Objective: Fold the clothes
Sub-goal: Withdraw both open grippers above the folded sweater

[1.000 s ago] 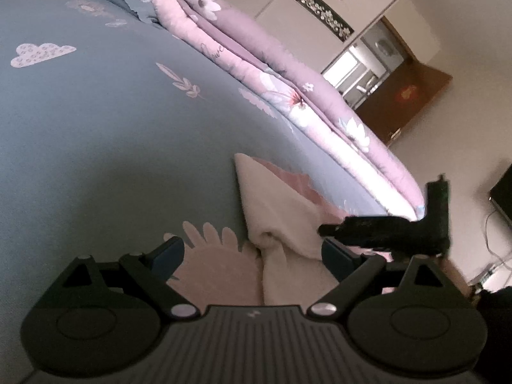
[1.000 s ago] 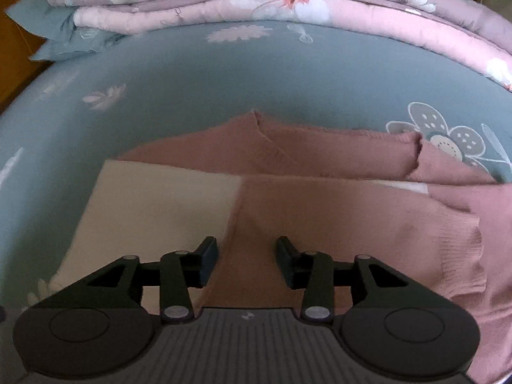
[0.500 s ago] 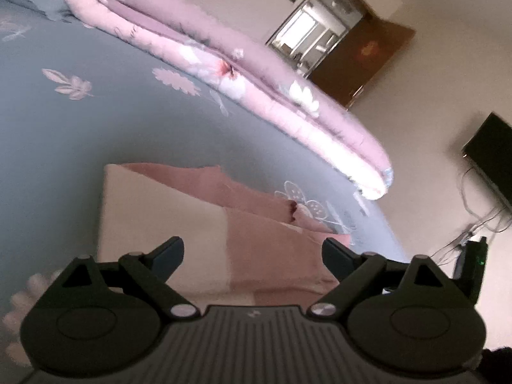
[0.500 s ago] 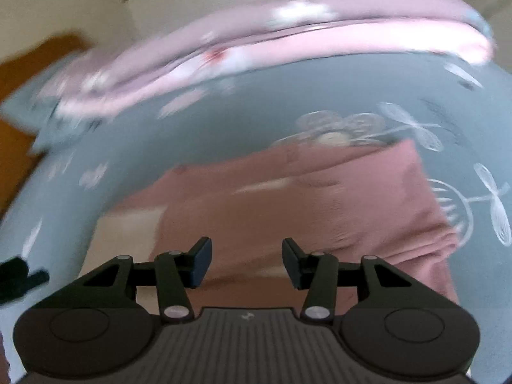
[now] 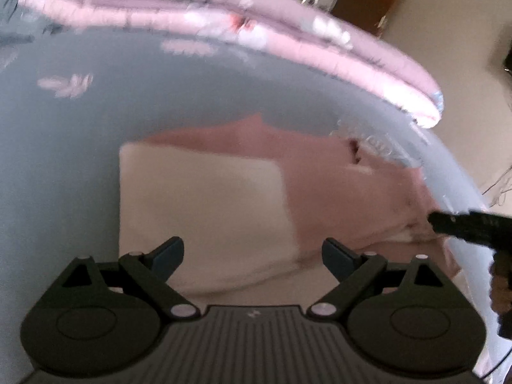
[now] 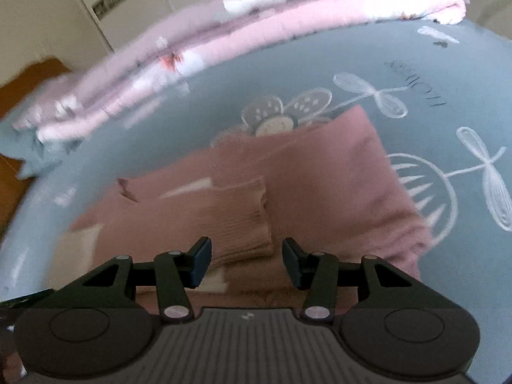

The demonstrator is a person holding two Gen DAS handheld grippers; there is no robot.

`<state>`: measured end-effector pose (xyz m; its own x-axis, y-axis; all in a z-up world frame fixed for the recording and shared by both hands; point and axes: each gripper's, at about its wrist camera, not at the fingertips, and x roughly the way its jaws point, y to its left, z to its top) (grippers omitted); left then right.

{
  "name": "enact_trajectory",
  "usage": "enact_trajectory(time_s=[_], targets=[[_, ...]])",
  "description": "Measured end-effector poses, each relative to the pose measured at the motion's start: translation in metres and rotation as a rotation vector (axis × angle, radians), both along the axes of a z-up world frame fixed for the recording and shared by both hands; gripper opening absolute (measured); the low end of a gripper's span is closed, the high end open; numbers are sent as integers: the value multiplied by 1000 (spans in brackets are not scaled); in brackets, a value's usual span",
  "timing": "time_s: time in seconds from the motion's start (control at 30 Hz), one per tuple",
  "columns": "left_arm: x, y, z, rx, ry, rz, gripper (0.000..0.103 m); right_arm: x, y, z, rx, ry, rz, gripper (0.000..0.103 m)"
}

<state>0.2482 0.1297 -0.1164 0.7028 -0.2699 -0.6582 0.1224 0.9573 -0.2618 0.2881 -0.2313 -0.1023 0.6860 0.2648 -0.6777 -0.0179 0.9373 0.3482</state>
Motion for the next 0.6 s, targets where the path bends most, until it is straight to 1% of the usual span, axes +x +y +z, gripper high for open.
enact_trajectory(time_s=[0.03, 0.1, 0.13, 0.17, 0.2, 0.27, 0.3, 0.37, 0.43, 0.5, 0.57, 0.6], targets=[[1, -2, 0, 35, -12, 3, 93, -10, -1, 3, -7, -6, -3, 58], [8, -3, -6, 101, 16, 20, 93, -32, -4, 8, 5, -13, 7, 58], [13, -1, -13, 100, 63, 26, 93, -41, -6, 10, 12, -15, 4, 58], [13, 2, -19, 90, 84, 29, 93, -49, -9, 11, 25, -8, 2, 58], [9, 4, -20, 87, 58, 22, 93, -57, -12, 12, 38, 1, -1, 58], [5, 4, -13, 81, 61, 23, 93, -77, -18, 13, 51, 6, -7, 58], [6, 5, -7, 64, 56, 26, 93, -87, -21, 13, 57, 6, -6, 58], [12, 8, 6, 35, 11, 28, 93, -103, -23, 11, 72, 19, 0, 59], [25, 9, 14, 37, -7, 51, 93, -112, -25, 5, 68, 37, -2, 59], [42, 9, 11, 13, 29, 73, 93, -118, -28, 3, 79, 48, -10, 59], [55, 12, -1, -13, 97, 116, 93, -121, -33, 2, 89, 51, -33, 59], [56, 13, -8, -17, 114, 128, 93, -122, -35, 2, 87, 52, -41, 59]])
